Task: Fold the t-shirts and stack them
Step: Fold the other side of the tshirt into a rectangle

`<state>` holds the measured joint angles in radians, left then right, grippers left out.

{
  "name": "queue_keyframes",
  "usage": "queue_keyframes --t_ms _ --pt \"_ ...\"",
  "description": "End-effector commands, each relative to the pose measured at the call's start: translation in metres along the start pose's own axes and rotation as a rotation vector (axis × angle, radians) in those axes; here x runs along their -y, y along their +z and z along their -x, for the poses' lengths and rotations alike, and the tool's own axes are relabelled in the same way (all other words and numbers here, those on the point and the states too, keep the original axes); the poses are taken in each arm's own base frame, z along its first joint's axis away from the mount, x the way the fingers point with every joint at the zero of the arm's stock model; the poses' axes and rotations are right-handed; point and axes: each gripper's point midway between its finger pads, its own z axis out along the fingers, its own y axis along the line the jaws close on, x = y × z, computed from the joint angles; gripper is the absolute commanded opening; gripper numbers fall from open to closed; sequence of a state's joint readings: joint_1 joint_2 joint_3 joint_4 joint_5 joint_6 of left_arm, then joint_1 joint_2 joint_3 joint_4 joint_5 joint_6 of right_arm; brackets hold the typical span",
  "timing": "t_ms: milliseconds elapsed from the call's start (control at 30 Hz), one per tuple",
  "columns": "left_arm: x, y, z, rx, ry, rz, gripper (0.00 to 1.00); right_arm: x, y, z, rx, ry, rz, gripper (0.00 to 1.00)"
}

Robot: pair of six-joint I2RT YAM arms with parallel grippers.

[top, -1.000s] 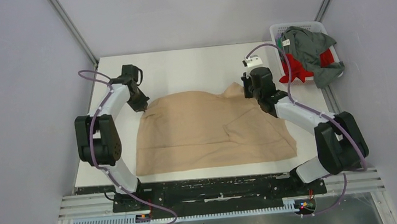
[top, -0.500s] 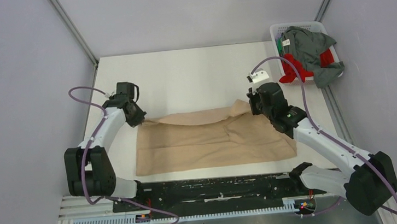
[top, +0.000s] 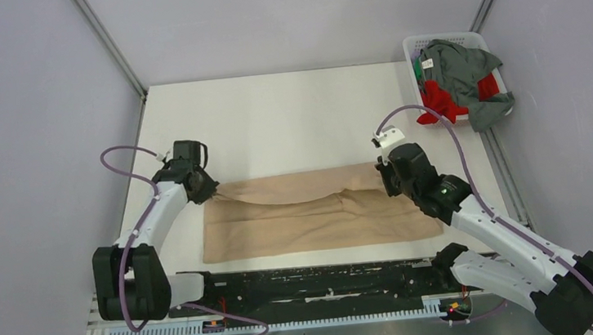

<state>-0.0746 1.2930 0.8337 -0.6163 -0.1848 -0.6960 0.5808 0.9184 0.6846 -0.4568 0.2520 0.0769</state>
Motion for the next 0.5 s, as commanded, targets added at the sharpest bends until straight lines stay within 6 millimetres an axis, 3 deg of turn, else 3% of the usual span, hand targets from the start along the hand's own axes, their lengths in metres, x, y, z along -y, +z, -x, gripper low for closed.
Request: queue_keyframes --t_ms 0,133,200,233,300,333,467 --pt "-0.001 -0.003 0.006 0.061 -0.051 -0.012 0.13 -0.012 -0.003 -0.02 -0.052 -0.034 0.064 0.01" --pt "-0.014 -0.004 0.0 0.071 -0.078 0.034 0.35 -0.041 -0.007 -0.046 -0.119 -0.006 0.211 0.06" --pt "-0.026 -0.015 0.006 0.112 -0.116 0.083 0.82 -0.064 -0.015 -0.062 -0.191 -0.001 0.344 0.21" --pt "-0.033 -0.023 0.012 0.147 -0.137 0.114 0.99 -0.074 -0.02 -0.069 -0.24 -0.013 0.404 0.31" --pt "-0.044 -0.043 0.026 0.222 -0.206 0.158 1.0 -0.091 -0.035 -0.082 -0.33 -0.038 0.532 0.44" --pt "-0.046 -0.052 0.032 0.252 -0.239 0.164 1.0 -0.097 -0.043 -0.087 -0.353 -0.054 0.586 0.55" --pt "-0.023 -0.077 0.051 0.306 -0.279 0.024 1.0 -0.106 -0.055 -0.077 -0.29 -0.115 0.688 0.98"
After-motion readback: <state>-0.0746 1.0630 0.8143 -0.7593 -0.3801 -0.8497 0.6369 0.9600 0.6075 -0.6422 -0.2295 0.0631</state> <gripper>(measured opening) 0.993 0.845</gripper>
